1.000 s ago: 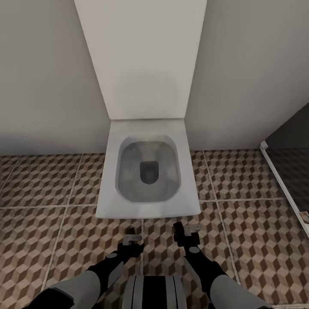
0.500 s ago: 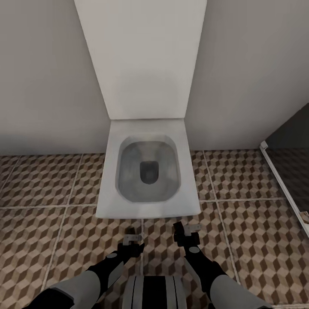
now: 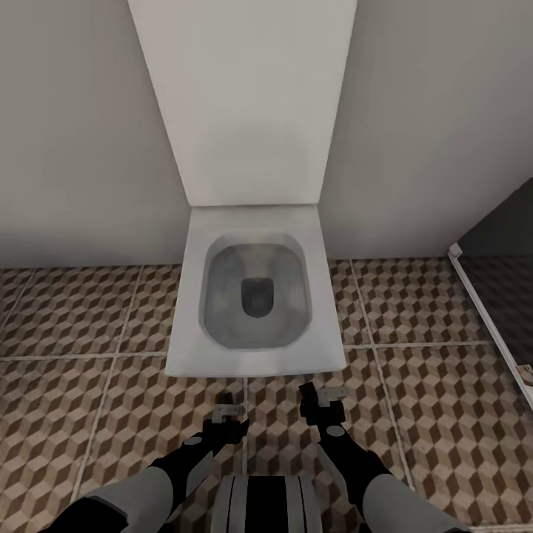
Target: Take the four mousetraps from the cabinet in the bathroom and place them on the bathroom floor. Make sure all four end up on the same floor surface, and ensure that at least two of them are either under or directly next to the same bathroom sink.
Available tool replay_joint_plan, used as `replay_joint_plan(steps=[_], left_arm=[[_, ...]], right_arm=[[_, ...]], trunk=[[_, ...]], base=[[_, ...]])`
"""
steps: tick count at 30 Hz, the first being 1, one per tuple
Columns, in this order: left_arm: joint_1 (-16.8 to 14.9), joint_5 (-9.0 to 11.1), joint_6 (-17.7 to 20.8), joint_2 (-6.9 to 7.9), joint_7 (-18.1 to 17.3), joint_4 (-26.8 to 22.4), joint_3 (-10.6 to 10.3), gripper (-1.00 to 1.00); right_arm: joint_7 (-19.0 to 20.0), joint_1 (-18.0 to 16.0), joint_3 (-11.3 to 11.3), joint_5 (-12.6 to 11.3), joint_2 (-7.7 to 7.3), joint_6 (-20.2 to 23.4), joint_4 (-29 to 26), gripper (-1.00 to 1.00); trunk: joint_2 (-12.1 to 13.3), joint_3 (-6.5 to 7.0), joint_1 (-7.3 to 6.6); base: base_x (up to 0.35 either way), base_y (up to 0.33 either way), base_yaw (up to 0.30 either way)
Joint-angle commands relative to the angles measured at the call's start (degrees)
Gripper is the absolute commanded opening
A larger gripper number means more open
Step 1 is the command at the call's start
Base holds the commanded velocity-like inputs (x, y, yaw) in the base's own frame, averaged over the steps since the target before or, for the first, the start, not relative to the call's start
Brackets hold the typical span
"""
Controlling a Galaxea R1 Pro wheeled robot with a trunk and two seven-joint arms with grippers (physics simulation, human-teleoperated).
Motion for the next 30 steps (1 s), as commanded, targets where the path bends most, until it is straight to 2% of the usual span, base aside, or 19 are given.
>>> replay_joint_plan(steps=[1,17,18,30], left_arm=[[0.0,0.6,-0.2,0.01,-0.2,0.1,-0.4,1.00],[0.0,0.6,-0.2,0.01,-0.2,0.1,-0.4,1.00],[0.0,0.6,-0.2,0.01,-0.2,0.1,-0.4,1.00],[0.0,0.6,-0.2,0.01,-0.2,0.1,-0.4,1.00]], right_arm=[[-0.4,0.0,0.4,-0.6,-0.03,-0.3,0.1,-1.00],[-0.4,0.0,0.4,-0.6,-0.07,-0.3,0.1,-1.00],[-0.4,0.0,0.4,-0.6,-0.06,-0.3,0.1,1.00],[-0.4,0.0,0.4,-0.6,-0.10,-0.3,0.1,1.00]], trunk=[[0.0,-0.03,-0.01],[0.0,-0.03,-0.01],[0.0,-0.03,-0.01],[0.0,-0.03,-0.01]], base=[[0.000,0.000,0.000],[0.000,0.000,0.000],[0.000,0.000,0.000],[0.000,0.000,0.000]])
